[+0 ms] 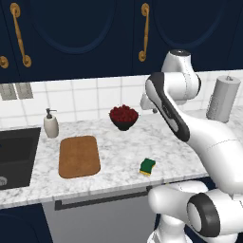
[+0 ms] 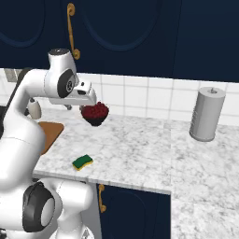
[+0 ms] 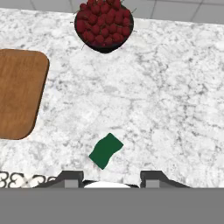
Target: Pick up the sponge from the counter and clean the cutting board by briefly scrubbing or pressing down on the cutting board. Once finished, release the sponge.
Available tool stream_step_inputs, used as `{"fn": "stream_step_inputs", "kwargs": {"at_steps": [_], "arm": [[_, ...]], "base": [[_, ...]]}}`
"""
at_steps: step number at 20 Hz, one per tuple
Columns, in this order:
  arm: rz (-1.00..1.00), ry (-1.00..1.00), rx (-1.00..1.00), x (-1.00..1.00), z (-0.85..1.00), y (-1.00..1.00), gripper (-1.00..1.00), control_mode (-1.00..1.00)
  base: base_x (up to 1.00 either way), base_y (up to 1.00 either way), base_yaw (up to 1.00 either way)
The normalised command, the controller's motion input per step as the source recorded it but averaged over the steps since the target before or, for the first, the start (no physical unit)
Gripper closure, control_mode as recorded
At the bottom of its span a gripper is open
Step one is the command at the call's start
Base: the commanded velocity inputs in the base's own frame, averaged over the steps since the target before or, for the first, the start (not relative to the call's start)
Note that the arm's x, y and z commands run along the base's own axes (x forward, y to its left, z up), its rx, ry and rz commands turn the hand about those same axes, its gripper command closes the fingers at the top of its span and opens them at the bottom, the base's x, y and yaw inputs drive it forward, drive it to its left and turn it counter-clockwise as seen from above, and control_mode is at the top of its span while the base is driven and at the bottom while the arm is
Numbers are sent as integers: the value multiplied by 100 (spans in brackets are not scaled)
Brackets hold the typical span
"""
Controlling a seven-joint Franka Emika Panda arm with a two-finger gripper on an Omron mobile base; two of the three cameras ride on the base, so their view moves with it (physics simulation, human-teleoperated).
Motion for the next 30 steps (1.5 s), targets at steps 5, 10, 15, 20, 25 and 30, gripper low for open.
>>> {"fn": "stream_step_inputs", "kwargs": {"at_steps": [5, 10, 15, 20, 25, 30], "arm": [[0, 0, 0, -8, -26, 2, -100, -100], [0, 0, 0, -23, -49, 6, -100, -100], [-1, 0, 0, -25, -49, 17, -100, -100], [-9, 5, 1, -22, -46, 6, -100, -100], [-16, 8, 3, -14, -43, 0, -100, -100], [-14, 7, 0, -1, -39, 0, -100, -100]], "base": [[0, 0, 0], [0, 0, 0], [0, 0, 0], [0, 0, 0], [0, 0, 0], [0, 0, 0]]}}
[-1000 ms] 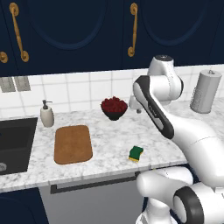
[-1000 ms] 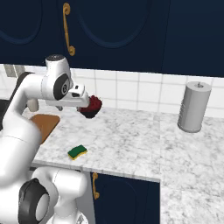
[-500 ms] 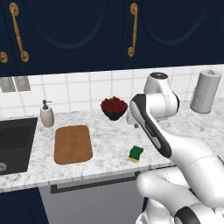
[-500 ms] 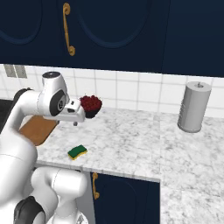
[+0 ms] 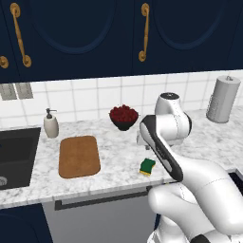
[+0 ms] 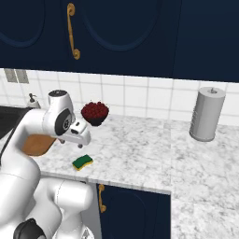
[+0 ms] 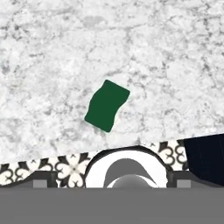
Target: Pick up the sponge from the counter and clean the cutting board by briefly scrubbing or pressing down on the cutting board. Once finished, release the sponge.
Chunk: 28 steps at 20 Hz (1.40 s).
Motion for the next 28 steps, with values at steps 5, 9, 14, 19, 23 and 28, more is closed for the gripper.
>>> {"fn": "stream_step_inputs", "kwargs": {"at_steps": [5, 9, 14, 19, 23, 28], "arm": [[-12, 7, 0, 0, -44, 0, -100, -100], [-12, 5, 1, 0, -45, 0, -100, -100], [-7, 6, 0, 1, -33, 0, -100, -100], [-4, 1, 0, 17, -25, 0, -100, -100], [-4, 0, 0, 29, -28, 0, -100, -100], [-2, 0, 0, 15, -28, 0, -100, -100]], "base": [[0, 0, 0], [0, 0, 0], [0, 0, 0], [0, 0, 0], [0, 0, 0], [0, 0, 0]]}}
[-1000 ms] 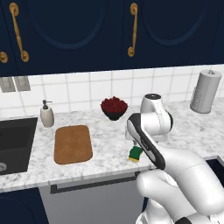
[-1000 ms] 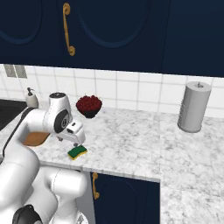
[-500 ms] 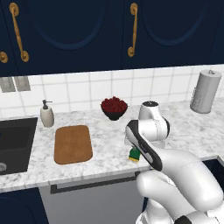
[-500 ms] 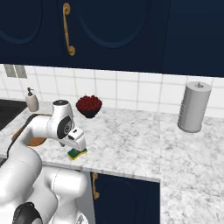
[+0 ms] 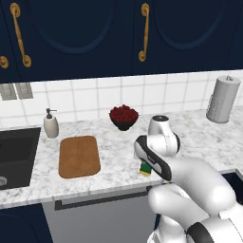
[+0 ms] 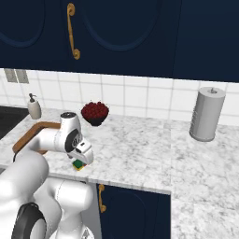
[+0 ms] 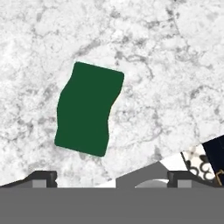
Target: Pick up the sponge from the counter and clean the cutting board by briefly scrubbing or pressing down on the cutting board. Once finished, release the sponge.
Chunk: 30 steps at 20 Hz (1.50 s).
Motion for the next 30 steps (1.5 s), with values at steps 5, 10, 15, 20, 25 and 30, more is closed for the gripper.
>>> {"fn": "stream_step_inputs", "kwargs": {"at_steps": [5, 10, 15, 20, 25, 30], "arm": [[0, 0, 0, 18, -12, 6, -100, -100], [0, 0, 0, 7, -15, 1, -100, -100], [0, 0, 0, 0, -18, 0, -100, -100], [0, -4, 0, 0, -12, 0, -100, -100], [0, -5, 0, 0, -14, 1, -100, -100], [0, -6, 0, 0, -16, 4, -100, -100]], "base": [[0, 0, 0], [0, 0, 0], [0, 0, 0], [0, 0, 0], [0, 0, 0], [0, 0, 0]]}}
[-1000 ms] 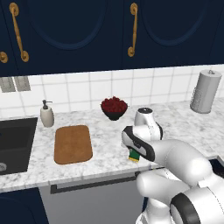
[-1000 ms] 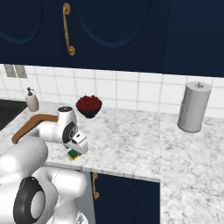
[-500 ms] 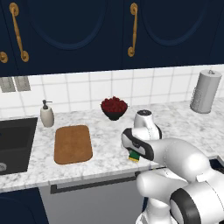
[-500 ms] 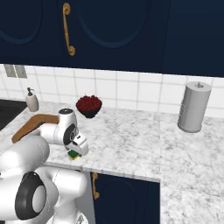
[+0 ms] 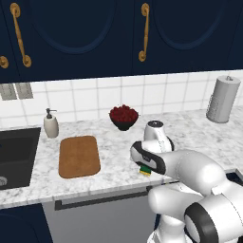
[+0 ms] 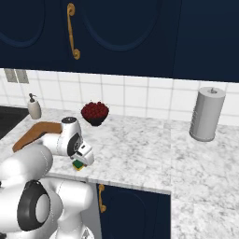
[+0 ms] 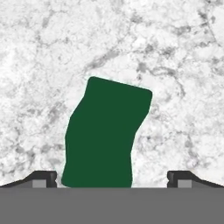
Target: Pick up the sponge from the counter and clean the cutting board by briefly scrubbing or pressing down on the cutting board. Once finished, release the sponge.
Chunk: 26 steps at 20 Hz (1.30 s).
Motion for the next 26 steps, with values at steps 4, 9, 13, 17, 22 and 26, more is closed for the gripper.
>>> {"fn": "stream_step_inputs", "kwargs": {"at_steps": [4, 9, 13, 17, 22, 26], "arm": [[0, -3, 0, 0, -21, 1, -100, -100], [0, -3, 0, 0, -30, 0, -100, -100], [0, -4, 0, 0, -29, 0, -100, -100], [0, -4, 0, 0, -32, 0, -100, -100], [0, -6, 0, 0, -35, 0, -100, -100], [0, -7, 0, 0, -37, 0, -100, -100]], "base": [[0, 0, 0], [0, 0, 0], [0, 0, 0], [0, 0, 0], [0, 0, 0], [0, 0, 0]]}}
